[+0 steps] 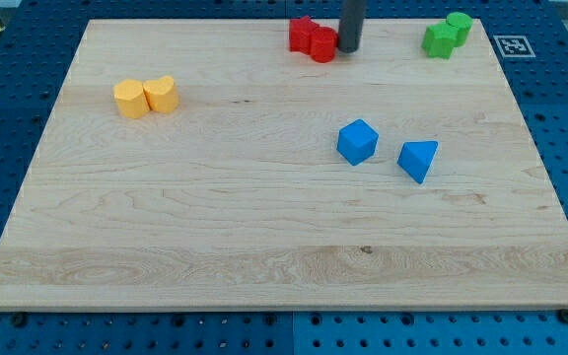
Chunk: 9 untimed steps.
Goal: Push the red star and red circle slightly left
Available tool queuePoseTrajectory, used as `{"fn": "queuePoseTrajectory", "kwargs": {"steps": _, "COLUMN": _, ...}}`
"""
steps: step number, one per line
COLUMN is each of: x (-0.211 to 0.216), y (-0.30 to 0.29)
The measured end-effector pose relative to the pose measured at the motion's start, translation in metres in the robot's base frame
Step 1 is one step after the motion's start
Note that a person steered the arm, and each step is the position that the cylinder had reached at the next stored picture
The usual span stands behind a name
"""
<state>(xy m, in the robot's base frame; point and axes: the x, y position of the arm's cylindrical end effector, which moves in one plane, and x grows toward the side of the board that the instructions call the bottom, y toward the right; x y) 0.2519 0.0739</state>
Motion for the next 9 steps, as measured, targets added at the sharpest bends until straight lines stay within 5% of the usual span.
{"fn": "queuePoseTrajectory", "kwargs": {"steps": 3, "x": -0.019, "y": 0.034}}
{"fn": "queuePoseTrajectory", "kwargs": {"steps": 9, "x": -0.037, "y": -0.069}}
